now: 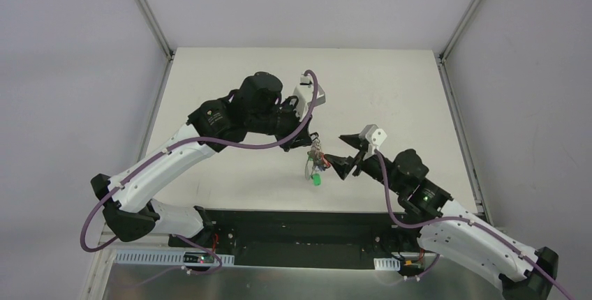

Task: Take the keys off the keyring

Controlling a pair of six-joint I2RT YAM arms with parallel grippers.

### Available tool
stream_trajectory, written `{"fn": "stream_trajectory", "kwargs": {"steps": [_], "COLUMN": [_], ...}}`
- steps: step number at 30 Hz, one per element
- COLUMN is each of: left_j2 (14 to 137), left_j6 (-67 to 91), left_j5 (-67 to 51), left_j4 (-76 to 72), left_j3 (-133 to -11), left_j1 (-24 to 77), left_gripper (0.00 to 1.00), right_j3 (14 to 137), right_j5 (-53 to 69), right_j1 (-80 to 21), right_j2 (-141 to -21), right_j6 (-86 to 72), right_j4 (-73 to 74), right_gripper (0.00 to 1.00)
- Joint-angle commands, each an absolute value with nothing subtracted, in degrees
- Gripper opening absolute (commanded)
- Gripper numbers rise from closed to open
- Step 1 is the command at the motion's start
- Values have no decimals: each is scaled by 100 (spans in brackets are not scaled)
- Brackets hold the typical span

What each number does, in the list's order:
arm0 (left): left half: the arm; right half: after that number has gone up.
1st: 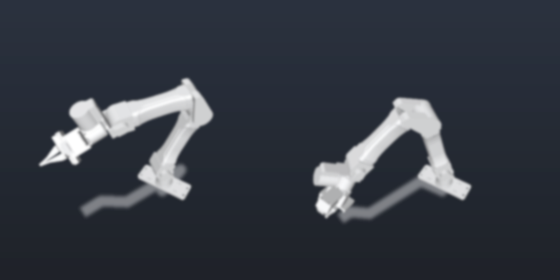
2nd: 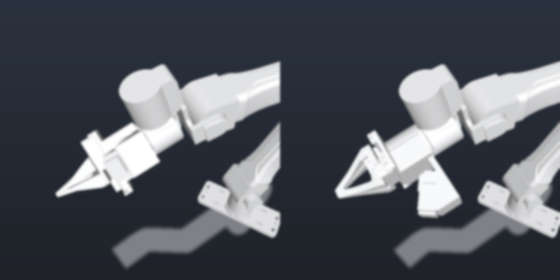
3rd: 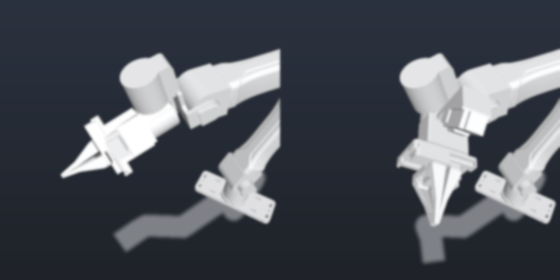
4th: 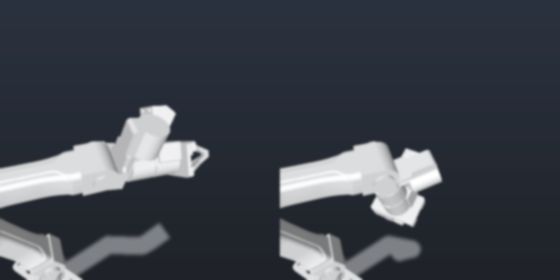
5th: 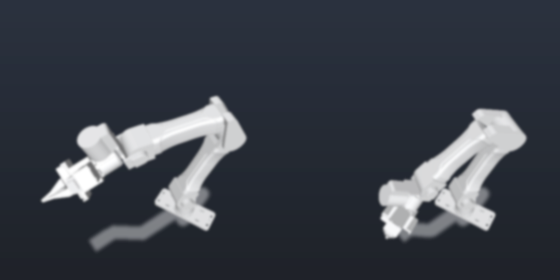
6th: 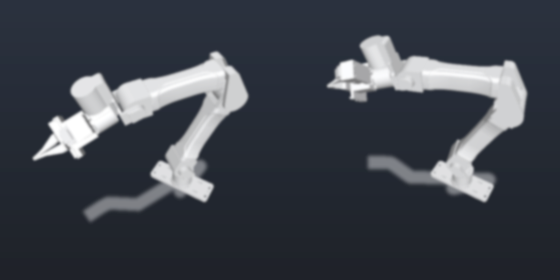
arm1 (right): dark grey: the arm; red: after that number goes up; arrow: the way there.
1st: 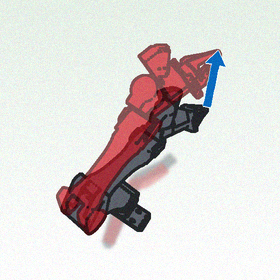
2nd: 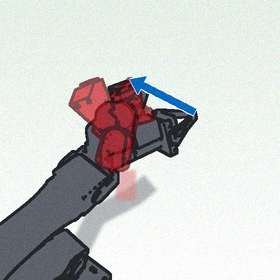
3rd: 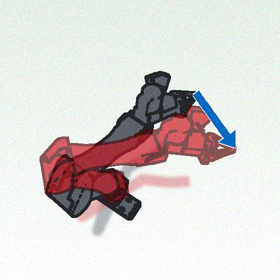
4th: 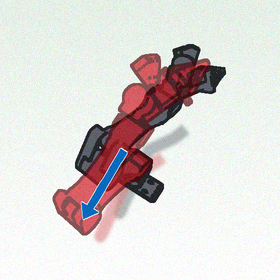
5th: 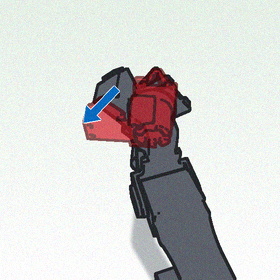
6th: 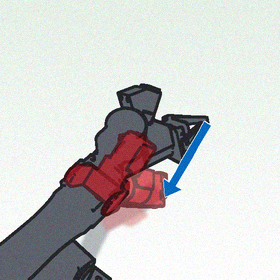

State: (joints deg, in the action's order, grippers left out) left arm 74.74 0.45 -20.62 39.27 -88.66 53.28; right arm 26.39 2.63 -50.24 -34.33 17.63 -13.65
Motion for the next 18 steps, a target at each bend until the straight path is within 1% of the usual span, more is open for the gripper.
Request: {"fn": "stream_trajectory", "kwargs": {"steps": [1,5,11,14,18], "left_j2": [7370,7440,7626,7763,7925], "left_j6": [167,259,456,581,729], "left_j5": [-1561,-1381,-1117,-993,-911], "left_j4": [3648,3649,3652,3650,3648], "left_j3": [-8860,-8843,-8850,-8899,-8967], "left_j1": [5351,5344,5344,5351,5346], "left_gripper": [0,0,0,0,0], "right_j3": [2787,2924,3164,3246,3429], "right_j5": [664,921,813,548,-123], "right_j1": [-5028,-5035,-5078,-5128,-5256], "right_j2": [-3189,-3301,-3772,-3989,-4191], "right_j6": [1605,1185,361,-61,-380], "right_j4": [-1167,-1334,-1632,-1870,-1934], "right_gripper": [73,73,71,71,76]}}
